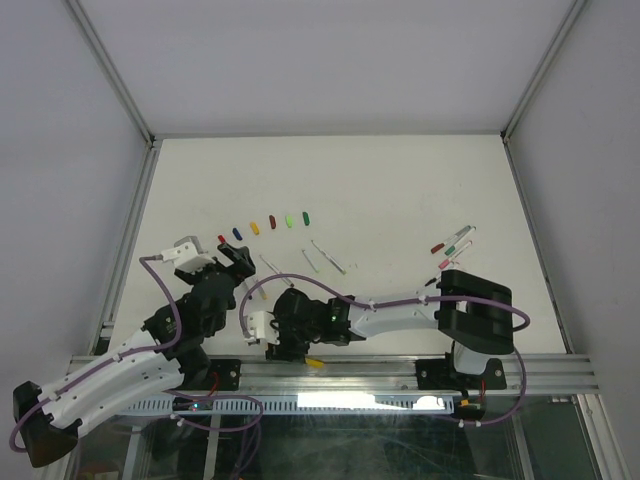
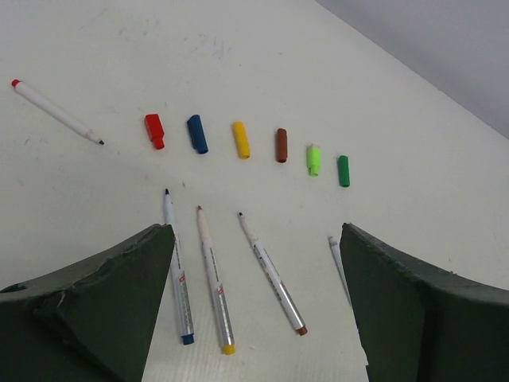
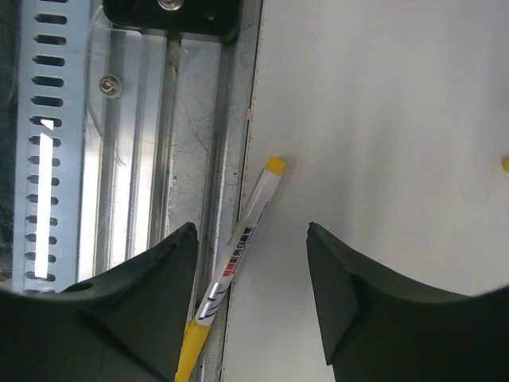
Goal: Open the pen caps
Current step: Move the pen to the center of the board.
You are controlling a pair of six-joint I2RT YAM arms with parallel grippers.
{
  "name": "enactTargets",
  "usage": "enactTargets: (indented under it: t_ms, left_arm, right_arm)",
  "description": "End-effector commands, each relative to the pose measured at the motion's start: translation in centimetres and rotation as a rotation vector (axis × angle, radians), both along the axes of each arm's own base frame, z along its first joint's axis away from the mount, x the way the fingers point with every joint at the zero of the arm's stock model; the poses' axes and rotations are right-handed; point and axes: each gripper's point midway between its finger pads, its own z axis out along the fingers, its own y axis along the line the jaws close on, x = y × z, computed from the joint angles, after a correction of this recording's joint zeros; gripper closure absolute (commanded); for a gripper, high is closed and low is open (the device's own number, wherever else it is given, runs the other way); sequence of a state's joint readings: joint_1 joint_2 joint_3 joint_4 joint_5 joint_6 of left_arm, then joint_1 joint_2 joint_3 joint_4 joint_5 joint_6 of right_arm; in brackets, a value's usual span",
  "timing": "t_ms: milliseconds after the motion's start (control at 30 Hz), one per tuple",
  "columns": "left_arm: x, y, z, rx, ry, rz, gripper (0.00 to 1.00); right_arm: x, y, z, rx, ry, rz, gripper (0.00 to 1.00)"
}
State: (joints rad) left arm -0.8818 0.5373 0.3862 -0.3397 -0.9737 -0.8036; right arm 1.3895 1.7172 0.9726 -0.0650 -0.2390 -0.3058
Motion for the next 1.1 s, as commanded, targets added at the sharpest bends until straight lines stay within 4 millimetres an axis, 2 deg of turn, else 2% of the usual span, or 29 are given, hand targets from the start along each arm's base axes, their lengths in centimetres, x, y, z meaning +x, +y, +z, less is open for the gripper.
enactTargets:
  t_ms: [0,200,467,600,767,833,1000,1067]
  left_arm:
    - [-0.1,1.8,1.8,-0.033,-0.036,0.091,0.12]
    - [-0.3,2.1,1.8,-0.039,-0.035,0.102,0.12]
    - [-0.6,2.4,2.2,-0.052,-0.045,0.102,0.13]
    - [-0.6,2.5,2.2,-0.056,-0.046,0.100,0.13]
    - [-0.6,2.3,2.2,-0.059,-0.044,0.093,0.13]
    - [-0.6,2.2,2.2,-0.059,-0.041,0.087,0.13]
    - [-0.6,2.0,2.3,-0.063,-0.040,0.077,0.13]
    - [-0.6,1.8,2.4,-0.068,-0.043,0.070,0.13]
  right_arm:
    - [1.2,2.5,1.7,0.073,-0.030,-0.104,0.41]
    - [1.7,2.3,0.6,0.044,-0.077,-0.108,0.47]
    - [3.4,1.3,0.0,0.023,-0.112,-0.133,0.70]
    - [5.6,0.0,-0.4,0.005,-0.105,-0.180,0.84]
    - [9.4,-2.7,-1.4,-0.038,-0.076,-0.268,0.99]
    - [10.1,-3.8,-1.7,-0.056,-0.057,-0.276,1.00]
    - [10.4,-6.3,-2.4,-0.101,-0.023,-0.247,1.00]
    - [11.2,-6.7,-2.0,-0.096,-0.012,-0.271,0.94]
